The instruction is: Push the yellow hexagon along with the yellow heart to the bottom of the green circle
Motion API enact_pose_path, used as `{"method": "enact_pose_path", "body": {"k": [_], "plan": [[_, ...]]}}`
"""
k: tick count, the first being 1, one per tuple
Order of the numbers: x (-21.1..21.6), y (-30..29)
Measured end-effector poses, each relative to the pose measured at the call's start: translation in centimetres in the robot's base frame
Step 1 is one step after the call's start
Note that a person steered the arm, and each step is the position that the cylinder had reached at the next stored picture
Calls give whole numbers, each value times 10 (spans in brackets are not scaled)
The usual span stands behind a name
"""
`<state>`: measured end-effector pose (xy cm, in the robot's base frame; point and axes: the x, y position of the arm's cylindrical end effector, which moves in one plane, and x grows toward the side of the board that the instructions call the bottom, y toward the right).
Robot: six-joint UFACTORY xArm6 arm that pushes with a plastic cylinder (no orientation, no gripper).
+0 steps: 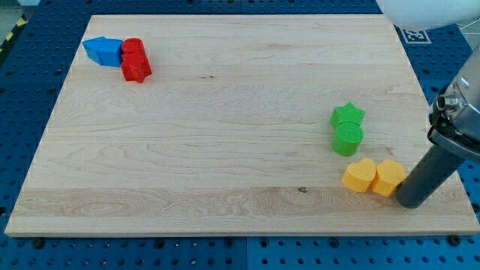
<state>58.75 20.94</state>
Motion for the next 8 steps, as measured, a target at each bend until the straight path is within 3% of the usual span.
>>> {"method": "enact_pose_path", "body": {"k": [3, 6, 8], "plan": [[9, 20], [-28, 16], [-28, 12]]}}
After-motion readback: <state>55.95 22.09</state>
